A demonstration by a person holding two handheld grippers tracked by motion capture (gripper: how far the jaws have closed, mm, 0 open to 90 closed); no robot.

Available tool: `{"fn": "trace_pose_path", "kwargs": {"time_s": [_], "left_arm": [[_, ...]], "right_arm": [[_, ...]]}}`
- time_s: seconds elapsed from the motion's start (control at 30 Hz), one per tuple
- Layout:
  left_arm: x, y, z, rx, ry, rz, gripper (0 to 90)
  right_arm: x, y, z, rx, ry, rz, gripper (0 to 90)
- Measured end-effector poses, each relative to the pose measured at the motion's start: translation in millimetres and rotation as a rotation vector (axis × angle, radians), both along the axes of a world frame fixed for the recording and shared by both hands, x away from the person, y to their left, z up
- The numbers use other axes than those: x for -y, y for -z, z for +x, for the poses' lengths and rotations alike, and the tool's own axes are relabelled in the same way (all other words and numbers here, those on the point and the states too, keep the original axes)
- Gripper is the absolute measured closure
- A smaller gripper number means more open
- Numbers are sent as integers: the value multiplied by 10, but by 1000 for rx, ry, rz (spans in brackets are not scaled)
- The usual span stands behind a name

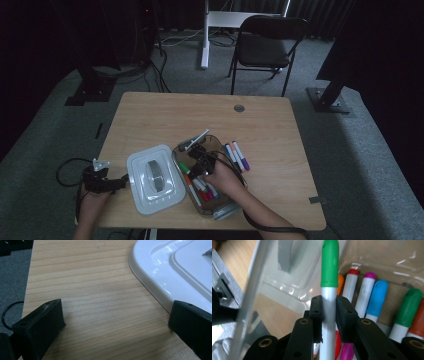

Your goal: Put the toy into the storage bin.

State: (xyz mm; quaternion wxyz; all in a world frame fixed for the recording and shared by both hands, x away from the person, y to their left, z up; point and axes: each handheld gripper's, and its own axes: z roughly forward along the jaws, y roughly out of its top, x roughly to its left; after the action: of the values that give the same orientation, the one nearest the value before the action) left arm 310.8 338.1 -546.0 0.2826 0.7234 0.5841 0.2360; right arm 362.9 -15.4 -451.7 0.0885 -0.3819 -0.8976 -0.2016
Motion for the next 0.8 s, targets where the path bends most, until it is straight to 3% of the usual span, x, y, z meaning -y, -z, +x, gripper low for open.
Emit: {"fn": "trace_pose_path", "kwargs": {"time_s": [0.43,0.63,0.8], "left_arm": [[1,1,2,1,-1,-1,5],[1,0,2,1,-1,-1,5],[1,0,2,1,-1,-1,5]], "right_arm": [[-108,176,-26,-76,-50,-61,753],[-111,203,-22,-73,-55,-83,720],[-42,182,-17,-65,-42,-69,709]]}}
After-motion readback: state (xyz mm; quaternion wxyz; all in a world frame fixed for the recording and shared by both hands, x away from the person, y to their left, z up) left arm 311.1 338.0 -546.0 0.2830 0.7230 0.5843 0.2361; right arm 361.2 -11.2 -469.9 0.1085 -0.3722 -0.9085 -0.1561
